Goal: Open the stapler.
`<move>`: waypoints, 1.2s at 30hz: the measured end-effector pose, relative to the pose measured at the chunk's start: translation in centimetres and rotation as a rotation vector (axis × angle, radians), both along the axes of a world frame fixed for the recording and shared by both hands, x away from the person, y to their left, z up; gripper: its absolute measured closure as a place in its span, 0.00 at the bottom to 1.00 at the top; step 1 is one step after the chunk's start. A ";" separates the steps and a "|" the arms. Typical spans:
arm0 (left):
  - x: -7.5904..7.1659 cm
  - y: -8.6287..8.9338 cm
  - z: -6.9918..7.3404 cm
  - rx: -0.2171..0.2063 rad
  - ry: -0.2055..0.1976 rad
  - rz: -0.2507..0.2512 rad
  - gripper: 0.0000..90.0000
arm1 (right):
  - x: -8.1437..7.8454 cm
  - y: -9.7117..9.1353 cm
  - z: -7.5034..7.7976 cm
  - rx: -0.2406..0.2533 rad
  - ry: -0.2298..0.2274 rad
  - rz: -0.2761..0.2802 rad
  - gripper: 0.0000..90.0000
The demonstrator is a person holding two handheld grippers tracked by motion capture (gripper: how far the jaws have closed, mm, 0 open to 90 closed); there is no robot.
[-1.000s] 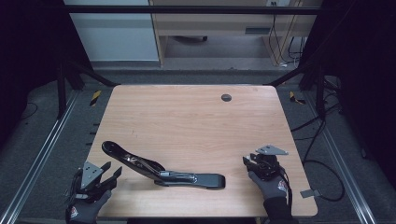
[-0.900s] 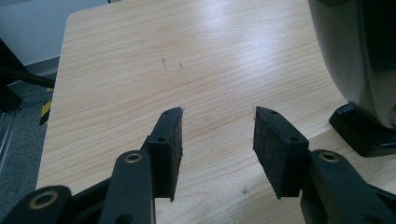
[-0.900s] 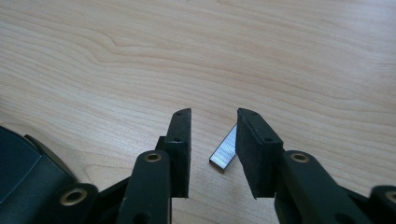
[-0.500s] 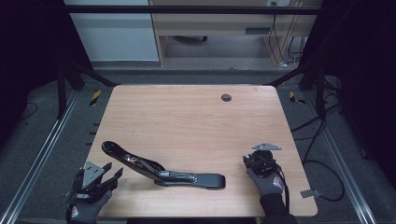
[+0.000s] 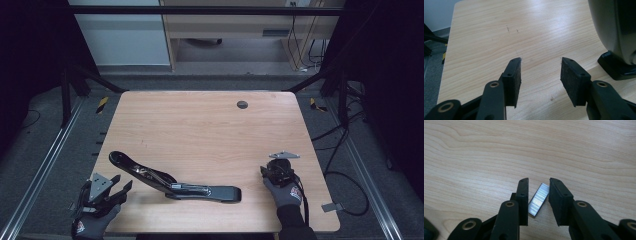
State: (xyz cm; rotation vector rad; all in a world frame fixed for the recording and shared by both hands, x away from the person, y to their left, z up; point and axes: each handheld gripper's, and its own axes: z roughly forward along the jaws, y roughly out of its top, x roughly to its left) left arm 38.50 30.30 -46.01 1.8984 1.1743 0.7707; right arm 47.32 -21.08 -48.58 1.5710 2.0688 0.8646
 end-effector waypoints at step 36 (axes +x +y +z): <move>0.0 -0.1 -0.1 0.003 0.009 -0.018 0.56 | -0.2 1.2 -0.2 -0.048 0.028 0.153 0.86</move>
